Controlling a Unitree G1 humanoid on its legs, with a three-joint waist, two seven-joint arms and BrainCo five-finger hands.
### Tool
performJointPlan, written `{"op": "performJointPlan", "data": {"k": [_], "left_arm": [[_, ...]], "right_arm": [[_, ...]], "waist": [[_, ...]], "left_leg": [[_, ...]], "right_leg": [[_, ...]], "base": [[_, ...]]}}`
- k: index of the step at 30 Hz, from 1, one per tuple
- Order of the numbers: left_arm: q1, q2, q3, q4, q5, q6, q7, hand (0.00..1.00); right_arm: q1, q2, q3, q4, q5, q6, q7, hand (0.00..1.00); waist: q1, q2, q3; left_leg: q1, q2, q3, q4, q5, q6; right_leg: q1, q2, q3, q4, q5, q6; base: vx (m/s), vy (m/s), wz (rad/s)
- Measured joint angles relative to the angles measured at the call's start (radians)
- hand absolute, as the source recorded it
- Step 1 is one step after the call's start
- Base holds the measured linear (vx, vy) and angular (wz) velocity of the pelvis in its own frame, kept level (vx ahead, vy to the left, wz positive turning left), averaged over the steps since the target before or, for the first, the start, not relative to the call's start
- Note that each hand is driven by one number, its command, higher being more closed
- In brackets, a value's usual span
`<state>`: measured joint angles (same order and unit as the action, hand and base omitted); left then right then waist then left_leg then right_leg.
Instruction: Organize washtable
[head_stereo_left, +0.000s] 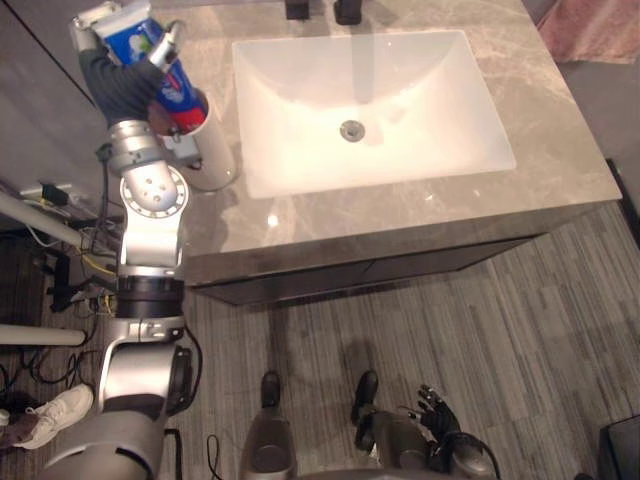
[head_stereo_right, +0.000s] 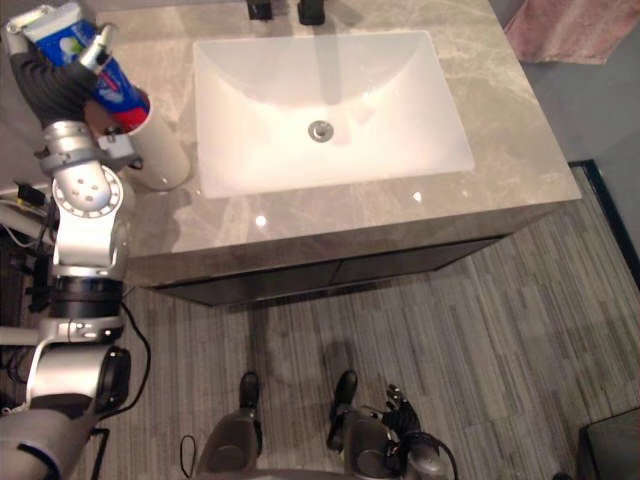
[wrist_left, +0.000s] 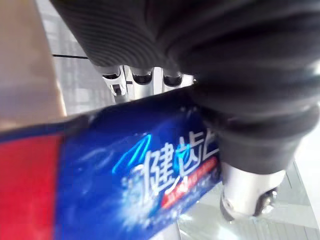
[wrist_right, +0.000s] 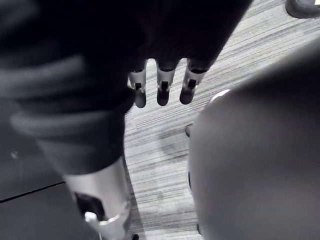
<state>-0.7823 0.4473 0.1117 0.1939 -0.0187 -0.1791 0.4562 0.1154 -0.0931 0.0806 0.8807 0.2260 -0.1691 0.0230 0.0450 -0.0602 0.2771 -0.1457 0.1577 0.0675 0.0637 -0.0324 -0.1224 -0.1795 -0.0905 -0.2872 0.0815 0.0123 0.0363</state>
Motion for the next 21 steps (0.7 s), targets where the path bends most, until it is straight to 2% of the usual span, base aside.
{"op": "performJointPlan", "data": {"k": [5,14,21], "left_arm": [[0.000,0.000,0.000,0.000,-0.010,-0.002,-0.007,0.00],[-0.002,0.001,0.000,-0.001,-0.015,-0.006,-0.020,0.00],[-0.001,0.005,0.000,-0.045,-0.057,-0.011,-0.030,0.00]], "right_arm": [[0.000,0.000,0.001,0.000,0.000,0.000,0.000,0.00],[-0.004,-0.003,0.008,0.006,-0.001,0.001,0.001,0.00],[-0.004,-0.004,0.005,0.014,-0.002,0.002,0.001,0.00]], "waist": [[0.001,0.000,0.000],[0.002,0.001,-0.001],[0.006,0.005,-0.005]], "left_leg": [[-0.001,0.000,0.000,0.001,0.000,0.000],[-0.016,-0.002,-0.002,0.005,0.013,0.003],[0.003,-0.002,-0.013,-0.030,0.041,0.001]], "right_leg": [[0.000,0.000,0.000,-0.001,0.002,-0.001],[0.010,0.006,0.000,-0.050,0.041,-0.006],[0.017,0.007,-0.009,-0.051,0.046,-0.008]], "base": [[0.00,0.000,0.00],[0.00,0.000,0.00],[-0.03,-0.017,0.04]]}}
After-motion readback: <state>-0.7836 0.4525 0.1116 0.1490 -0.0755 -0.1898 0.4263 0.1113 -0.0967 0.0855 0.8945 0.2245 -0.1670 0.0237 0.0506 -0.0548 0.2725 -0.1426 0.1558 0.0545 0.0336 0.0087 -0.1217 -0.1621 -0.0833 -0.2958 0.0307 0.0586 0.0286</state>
